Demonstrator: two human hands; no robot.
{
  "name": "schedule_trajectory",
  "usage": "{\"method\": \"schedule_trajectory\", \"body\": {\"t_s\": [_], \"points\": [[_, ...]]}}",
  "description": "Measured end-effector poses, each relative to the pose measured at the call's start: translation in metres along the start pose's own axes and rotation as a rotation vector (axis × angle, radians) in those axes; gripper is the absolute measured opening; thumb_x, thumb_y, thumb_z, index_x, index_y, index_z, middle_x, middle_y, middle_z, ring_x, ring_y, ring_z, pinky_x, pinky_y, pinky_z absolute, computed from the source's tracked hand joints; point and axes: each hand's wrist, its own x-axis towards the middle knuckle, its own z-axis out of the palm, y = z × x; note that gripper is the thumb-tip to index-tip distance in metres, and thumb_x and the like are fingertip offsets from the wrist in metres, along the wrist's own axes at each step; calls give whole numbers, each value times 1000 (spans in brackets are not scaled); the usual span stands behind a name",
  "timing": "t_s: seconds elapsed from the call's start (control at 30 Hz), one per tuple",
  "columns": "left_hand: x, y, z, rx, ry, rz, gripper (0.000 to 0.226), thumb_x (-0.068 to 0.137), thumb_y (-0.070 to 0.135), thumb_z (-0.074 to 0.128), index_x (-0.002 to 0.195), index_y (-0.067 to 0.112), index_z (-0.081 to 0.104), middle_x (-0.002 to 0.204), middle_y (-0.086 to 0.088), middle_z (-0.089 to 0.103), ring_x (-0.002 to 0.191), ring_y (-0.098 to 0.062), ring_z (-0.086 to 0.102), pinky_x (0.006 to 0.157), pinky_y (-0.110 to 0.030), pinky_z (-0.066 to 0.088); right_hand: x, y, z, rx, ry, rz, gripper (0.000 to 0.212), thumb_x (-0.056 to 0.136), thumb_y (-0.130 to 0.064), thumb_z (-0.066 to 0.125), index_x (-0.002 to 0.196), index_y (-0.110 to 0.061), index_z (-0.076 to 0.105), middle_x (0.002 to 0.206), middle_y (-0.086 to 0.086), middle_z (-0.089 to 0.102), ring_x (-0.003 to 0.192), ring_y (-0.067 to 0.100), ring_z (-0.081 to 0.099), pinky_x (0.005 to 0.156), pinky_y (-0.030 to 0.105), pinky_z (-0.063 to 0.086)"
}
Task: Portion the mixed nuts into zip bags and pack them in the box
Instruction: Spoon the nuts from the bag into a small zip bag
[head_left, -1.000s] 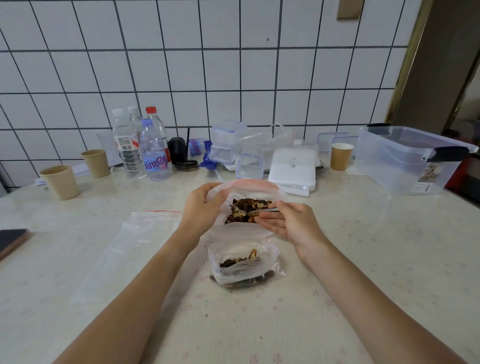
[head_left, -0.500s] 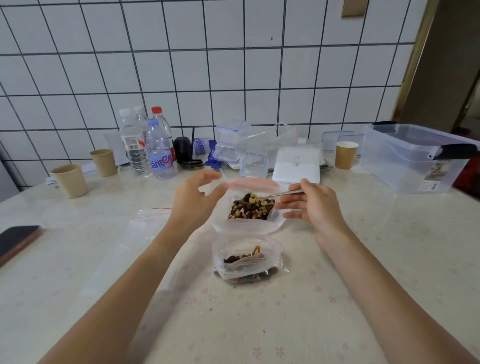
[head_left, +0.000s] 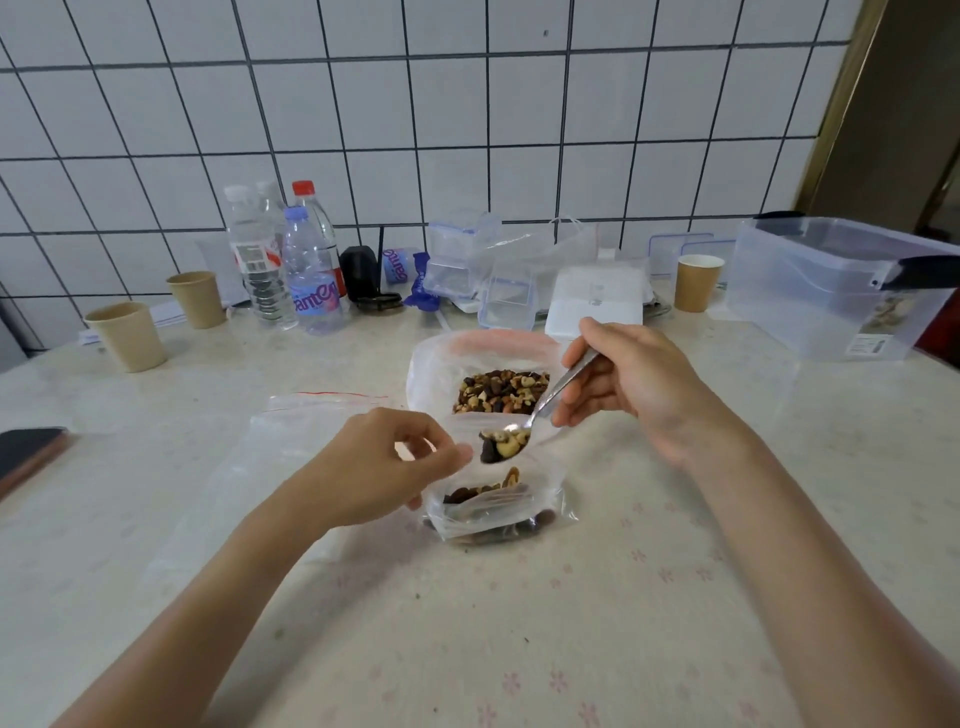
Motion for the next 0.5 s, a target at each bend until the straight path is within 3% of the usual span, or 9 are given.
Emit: {"method": "schedule_trajectory", "body": {"t_s": [0.07, 0.13, 0.33, 0.5], "points": [[0, -1, 0, -40, -16, 20, 20, 90, 51, 72, 85, 32, 76, 81, 14, 72, 52, -7, 65, 51, -12, 43, -1, 0, 3, -75, -43, -18, 41, 110, -30, 42, 85, -4, 62, 68, 24, 70, 63, 42, 73, 55, 36, 59], [0, -1, 0, -108, -7, 38, 15, 90, 45, 74, 84, 31, 78, 77, 12, 70, 48, -7, 61, 45, -15, 43, -3, 0, 8, -125, -83, -71, 43, 111, -31, 42, 85, -3, 61, 66, 22, 68, 60, 41, 72, 56, 36, 58], [0, 0, -2, -312, -8, 83, 21, 84, 49, 75, 88, 29, 81, 85, -2, 71, 54, -11, 53, 52, -27, 48, -8, -6, 16, -182, -158, -363, 41, 112, -25, 40, 85, -3, 62, 68, 22, 63, 58, 35, 68, 60, 33, 58], [4, -4, 1, -327, 10, 61, 16, 88, 45, 75, 89, 29, 80, 77, 8, 69, 53, -9, 54, 51, -23, 47, -7, -4, 11, -216, -126, -429, 41, 111, -24, 40, 87, 1, 62, 73, 19, 63, 62, 33, 68, 64, 39, 60]]}}
